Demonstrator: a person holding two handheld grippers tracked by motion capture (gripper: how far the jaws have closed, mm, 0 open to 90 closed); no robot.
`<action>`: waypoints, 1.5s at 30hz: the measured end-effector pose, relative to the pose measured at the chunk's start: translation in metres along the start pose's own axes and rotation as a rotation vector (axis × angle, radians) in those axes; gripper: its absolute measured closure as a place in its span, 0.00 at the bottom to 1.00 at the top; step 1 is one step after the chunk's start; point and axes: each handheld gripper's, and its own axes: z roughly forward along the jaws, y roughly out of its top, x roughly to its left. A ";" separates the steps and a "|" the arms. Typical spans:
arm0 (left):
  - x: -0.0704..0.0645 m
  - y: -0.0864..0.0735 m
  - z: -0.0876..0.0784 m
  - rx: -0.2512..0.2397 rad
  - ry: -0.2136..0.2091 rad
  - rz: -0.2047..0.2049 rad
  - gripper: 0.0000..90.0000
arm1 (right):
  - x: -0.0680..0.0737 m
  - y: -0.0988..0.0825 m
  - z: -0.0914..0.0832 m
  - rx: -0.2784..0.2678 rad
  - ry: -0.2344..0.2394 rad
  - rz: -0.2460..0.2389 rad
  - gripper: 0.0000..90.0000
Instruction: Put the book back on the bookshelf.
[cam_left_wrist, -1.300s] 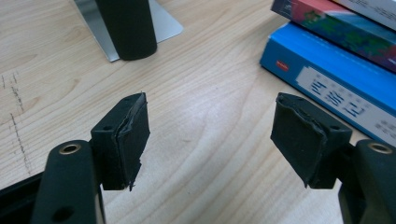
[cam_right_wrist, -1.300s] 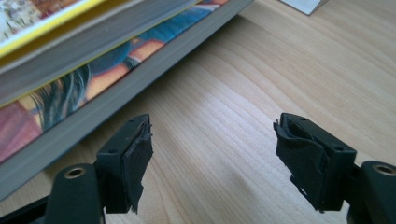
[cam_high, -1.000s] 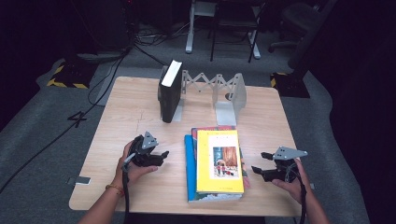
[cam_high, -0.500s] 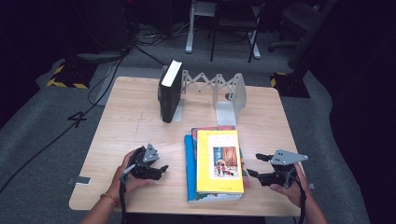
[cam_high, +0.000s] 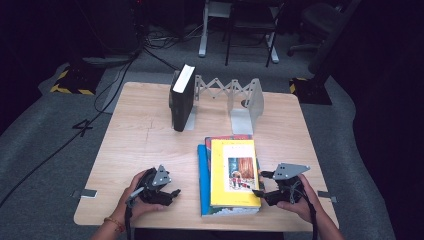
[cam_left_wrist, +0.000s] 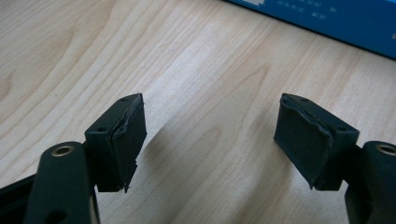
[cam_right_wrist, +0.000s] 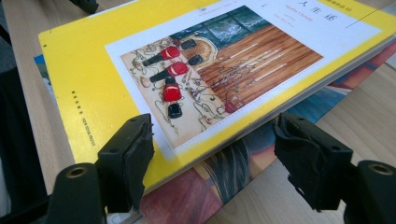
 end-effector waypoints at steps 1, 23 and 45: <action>0.000 0.000 0.000 0.000 -0.004 0.000 0.28 | -0.001 0.000 0.001 0.004 0.003 0.003 0.30; 0.003 0.001 0.009 -0.008 -0.058 -0.028 0.20 | -0.029 0.024 0.029 0.144 0.138 0.067 0.11; 0.001 0.005 0.011 0.005 -0.048 -0.034 0.18 | -0.030 0.034 0.038 0.187 0.130 0.073 0.05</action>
